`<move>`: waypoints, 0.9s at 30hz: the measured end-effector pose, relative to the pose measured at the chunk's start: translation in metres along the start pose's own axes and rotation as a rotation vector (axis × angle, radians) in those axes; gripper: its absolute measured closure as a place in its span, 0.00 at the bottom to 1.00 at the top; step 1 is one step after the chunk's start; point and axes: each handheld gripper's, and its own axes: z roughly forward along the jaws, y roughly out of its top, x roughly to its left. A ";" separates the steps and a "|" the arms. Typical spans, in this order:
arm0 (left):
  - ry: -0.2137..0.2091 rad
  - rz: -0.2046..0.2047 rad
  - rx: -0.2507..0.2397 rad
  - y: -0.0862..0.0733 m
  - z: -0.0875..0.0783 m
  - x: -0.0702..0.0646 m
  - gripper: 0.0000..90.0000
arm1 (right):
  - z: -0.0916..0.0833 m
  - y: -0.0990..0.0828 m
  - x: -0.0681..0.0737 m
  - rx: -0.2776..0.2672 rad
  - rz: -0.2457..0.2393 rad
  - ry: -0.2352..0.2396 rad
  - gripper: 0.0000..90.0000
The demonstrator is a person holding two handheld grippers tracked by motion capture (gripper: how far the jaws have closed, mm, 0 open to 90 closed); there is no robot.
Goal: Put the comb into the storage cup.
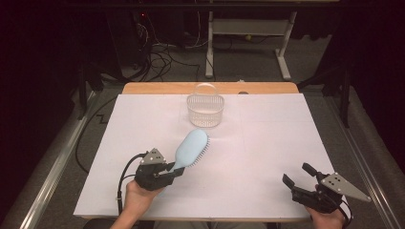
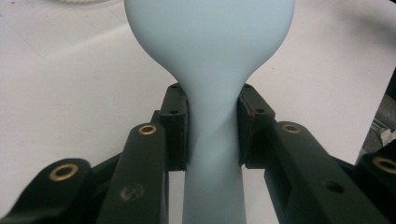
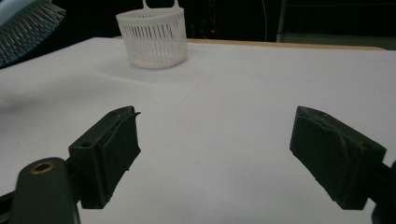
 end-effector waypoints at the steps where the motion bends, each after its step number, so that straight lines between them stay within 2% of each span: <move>1: -0.002 0.003 0.000 0.000 0.000 -0.001 0.75 | 0.000 0.000 0.001 -0.011 0.003 0.009 0.17; 9: -0.018 0.017 -0.002 0.000 0.003 -0.008 0.75 | 0.003 0.004 0.012 -0.028 -0.013 0.055 0.18; 21: -0.034 0.029 -0.001 0.000 0.007 -0.013 0.75 | 0.016 0.011 0.038 -0.033 -0.094 0.112 0.19; 27: -0.039 0.031 -0.006 0.001 0.009 -0.016 0.75 | 0.021 0.015 0.049 -0.039 -0.097 0.142 0.21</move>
